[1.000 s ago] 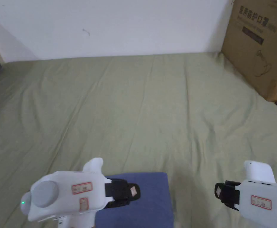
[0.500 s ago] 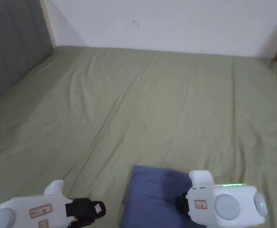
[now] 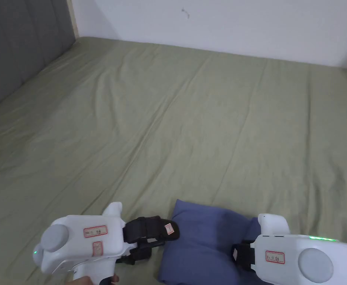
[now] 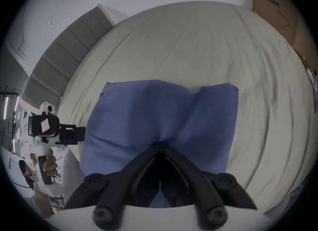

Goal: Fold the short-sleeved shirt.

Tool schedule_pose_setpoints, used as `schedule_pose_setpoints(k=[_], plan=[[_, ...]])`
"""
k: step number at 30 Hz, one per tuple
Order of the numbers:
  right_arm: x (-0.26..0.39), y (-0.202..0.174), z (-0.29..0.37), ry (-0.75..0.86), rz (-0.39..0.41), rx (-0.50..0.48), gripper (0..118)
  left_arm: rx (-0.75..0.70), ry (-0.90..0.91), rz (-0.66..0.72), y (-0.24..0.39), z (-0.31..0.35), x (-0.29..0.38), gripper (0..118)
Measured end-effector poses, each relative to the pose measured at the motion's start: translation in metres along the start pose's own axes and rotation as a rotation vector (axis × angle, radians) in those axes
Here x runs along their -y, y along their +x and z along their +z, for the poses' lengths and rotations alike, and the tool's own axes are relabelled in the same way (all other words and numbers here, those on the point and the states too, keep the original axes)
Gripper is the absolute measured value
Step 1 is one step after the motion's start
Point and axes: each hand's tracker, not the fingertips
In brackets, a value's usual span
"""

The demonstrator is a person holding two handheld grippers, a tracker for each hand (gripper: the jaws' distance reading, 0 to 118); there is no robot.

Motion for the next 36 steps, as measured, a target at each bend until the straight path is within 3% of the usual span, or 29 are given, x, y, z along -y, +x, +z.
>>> schedule_pose_setpoints(k=[8, 9, 10, 11, 12, 13, 14, 20, 25, 30, 36], plan=[[-0.001, 0.01, -0.001, -0.004, -0.054, -0.039, 0, 0.207, -0.157, 0.031, -0.006, -0.062, -0.019, 102], [-0.001, 0.01, -0.001, -0.003, -0.058, -0.04, 0, 0.188, -0.154, 0.036, -0.006, -0.066, -0.02, 92], [-0.001, 0.01, -0.001, -0.003, -0.061, -0.041, 0, 0.153, -0.155, 0.032, -0.003, -0.067, -0.02, 69], [-0.001, 0.011, 0.0, -0.002, -0.065, -0.042, 0, 0.07, -0.166, -0.015, 0.0, -0.07, -0.019, 69], [-0.002, 0.01, 0.001, -0.004, -0.069, -0.037, 0, 0.0, -0.183, -0.09, -0.001, -0.072, -0.018, 59], [-0.003, 0.01, 0.002, -0.008, -0.069, -0.038, 0, 0.027, -0.193, -0.074, -0.007, -0.072, -0.018, 35], [-0.004, 0.009, 0.003, -0.006, -0.063, -0.037, 0, 0.096, -0.181, -0.042, -0.01, -0.067, -0.021, 24], [-0.01, -0.001, 0.018, 0.029, -0.035, -0.019, 0, 0.045, -0.175, -0.076, -0.004, -0.044, -0.031, 24], [-0.016, -0.003, 0.027, 0.056, -0.022, -0.006, 0, -0.075, -0.137, -0.199, -0.005, 0.024, -0.066, 24], [-0.016, 0.0, 0.021, 0.045, -0.042, 0.011, 0, -0.335, -0.093, -0.259, -0.017, 0.114, -0.12, 24], [-0.015, 0.001, 0.008, 0.019, -0.06, 0.039, 0, -0.778, -0.075, -0.344, -0.025, 0.205, -0.176, 24]])
